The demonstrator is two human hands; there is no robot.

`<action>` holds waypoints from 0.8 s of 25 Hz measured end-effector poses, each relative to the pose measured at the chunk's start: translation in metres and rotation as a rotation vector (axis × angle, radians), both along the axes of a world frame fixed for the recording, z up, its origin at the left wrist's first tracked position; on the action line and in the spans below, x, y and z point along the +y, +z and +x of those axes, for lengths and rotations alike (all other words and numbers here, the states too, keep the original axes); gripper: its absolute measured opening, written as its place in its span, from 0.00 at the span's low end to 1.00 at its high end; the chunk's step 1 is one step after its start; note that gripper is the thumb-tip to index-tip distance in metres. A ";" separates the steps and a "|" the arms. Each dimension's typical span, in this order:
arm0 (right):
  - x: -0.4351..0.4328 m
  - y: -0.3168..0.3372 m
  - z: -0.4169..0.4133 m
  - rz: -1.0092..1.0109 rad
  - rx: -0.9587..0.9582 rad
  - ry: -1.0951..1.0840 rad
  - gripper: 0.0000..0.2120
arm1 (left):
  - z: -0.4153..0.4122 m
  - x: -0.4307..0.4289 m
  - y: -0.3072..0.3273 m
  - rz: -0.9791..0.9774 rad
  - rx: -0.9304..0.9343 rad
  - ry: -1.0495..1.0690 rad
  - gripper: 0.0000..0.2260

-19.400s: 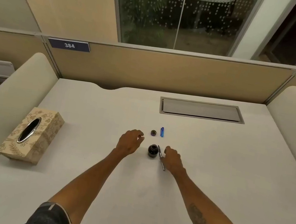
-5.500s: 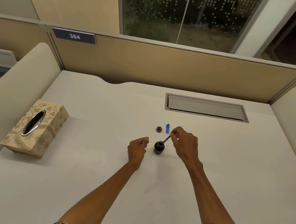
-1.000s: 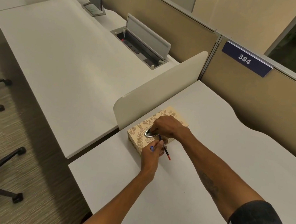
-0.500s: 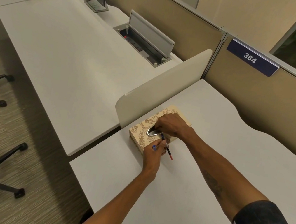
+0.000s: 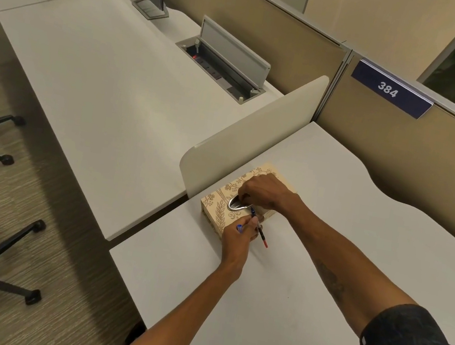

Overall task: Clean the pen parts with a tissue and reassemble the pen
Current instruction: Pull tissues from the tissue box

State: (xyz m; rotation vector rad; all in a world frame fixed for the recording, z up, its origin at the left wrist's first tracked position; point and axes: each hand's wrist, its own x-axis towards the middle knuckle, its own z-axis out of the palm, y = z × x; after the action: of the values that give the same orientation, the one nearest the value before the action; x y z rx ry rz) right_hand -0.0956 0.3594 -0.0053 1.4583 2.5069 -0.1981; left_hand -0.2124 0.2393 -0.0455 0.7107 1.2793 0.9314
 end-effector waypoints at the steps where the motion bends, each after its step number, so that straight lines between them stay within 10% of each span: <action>1: 0.001 0.002 0.000 -0.003 -0.016 0.015 0.07 | 0.000 0.000 0.000 -0.003 0.002 -0.001 0.03; 20: -0.013 0.014 0.023 -0.070 0.228 -0.062 0.09 | 0.000 0.001 -0.004 0.003 -0.025 0.003 0.09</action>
State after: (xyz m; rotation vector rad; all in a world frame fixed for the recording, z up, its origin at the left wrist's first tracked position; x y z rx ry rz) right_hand -0.0729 0.3467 0.0090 1.5659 2.6002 -0.4842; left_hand -0.2124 0.2399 -0.0494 0.6980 1.2579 0.9424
